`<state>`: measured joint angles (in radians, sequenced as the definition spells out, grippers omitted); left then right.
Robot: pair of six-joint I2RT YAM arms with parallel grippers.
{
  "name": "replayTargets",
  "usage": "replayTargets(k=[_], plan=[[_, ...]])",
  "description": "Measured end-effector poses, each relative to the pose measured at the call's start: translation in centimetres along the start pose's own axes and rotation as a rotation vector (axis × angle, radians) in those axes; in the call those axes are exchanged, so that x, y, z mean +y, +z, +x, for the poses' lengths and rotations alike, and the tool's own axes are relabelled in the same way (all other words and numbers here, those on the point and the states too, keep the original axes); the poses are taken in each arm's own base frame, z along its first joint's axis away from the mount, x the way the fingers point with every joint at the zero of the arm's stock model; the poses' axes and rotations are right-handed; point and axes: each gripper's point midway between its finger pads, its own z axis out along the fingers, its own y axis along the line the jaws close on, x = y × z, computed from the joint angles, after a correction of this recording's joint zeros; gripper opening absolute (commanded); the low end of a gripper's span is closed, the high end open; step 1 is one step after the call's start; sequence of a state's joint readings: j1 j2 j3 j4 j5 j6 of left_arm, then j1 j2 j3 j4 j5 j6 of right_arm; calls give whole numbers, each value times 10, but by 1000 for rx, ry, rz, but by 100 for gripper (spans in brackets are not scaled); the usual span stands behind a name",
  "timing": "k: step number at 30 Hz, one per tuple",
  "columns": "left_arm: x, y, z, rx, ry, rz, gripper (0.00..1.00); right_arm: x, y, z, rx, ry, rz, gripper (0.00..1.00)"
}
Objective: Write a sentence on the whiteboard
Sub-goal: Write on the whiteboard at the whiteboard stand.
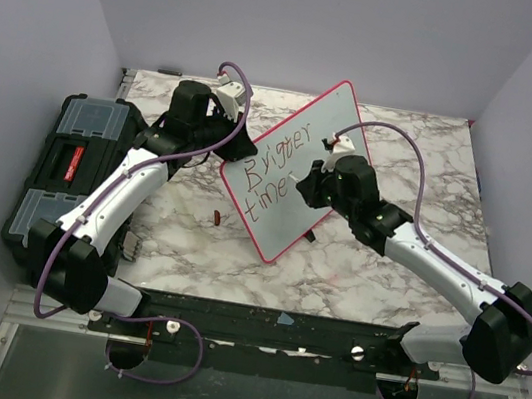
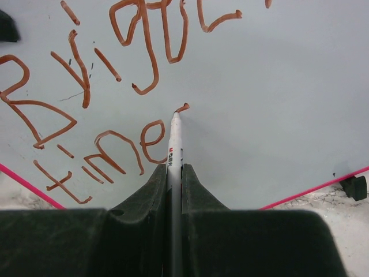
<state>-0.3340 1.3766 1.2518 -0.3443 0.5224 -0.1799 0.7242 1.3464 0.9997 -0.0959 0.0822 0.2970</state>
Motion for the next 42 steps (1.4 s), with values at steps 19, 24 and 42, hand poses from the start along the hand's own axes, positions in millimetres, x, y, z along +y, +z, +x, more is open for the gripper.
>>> replayTargets(k=[19,24,42], plan=[[6,2,2,6,-8,-24,0,-6,-1,18,35,15,17,1],[7,2,2,6,-7,-27,0,-11,0,21,44,18,45,1],[11,1,4,13,4,-50,0,-12,4,27,65,28,40,1]])
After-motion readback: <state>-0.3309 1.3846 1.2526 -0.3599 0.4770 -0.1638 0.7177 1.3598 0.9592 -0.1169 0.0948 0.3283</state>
